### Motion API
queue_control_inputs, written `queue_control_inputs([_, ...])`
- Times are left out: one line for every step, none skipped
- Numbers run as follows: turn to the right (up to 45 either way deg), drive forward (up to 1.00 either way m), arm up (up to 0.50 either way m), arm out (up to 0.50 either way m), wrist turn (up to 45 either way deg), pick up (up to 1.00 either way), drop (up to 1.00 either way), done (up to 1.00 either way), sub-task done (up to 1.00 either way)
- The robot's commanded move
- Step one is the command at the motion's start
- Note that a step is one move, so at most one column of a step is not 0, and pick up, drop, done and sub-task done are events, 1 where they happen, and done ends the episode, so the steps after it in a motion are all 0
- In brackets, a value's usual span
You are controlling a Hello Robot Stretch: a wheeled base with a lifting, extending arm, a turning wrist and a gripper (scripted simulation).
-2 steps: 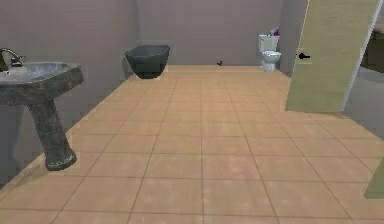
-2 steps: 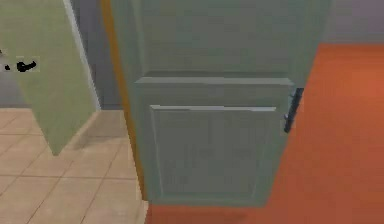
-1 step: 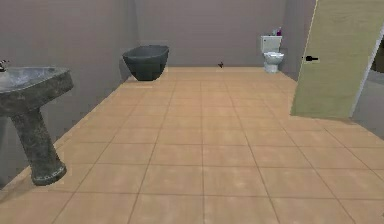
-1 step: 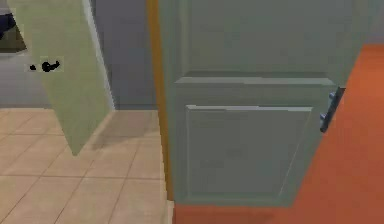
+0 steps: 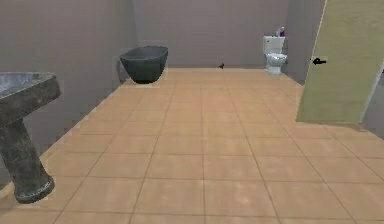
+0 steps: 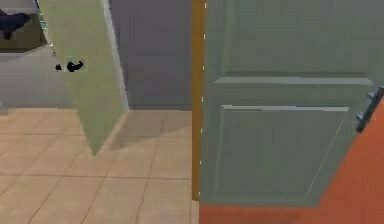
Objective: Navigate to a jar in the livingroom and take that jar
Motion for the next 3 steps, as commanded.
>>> queue_control_inputs([30.0, 0.00, 0.00, 0.00, 0.0, 0.00, 0.00, 0.00, 0.00])
queue_control_inputs([0.0, 1.00, 0.00, 0.00, 0.0, 0.00, 0.00, 0.00, 0.00])
queue_control_inputs([0.0, 0.50, 0.00, 0.00, 0.0, 0.00, 0.00, 0.00, 0.00])
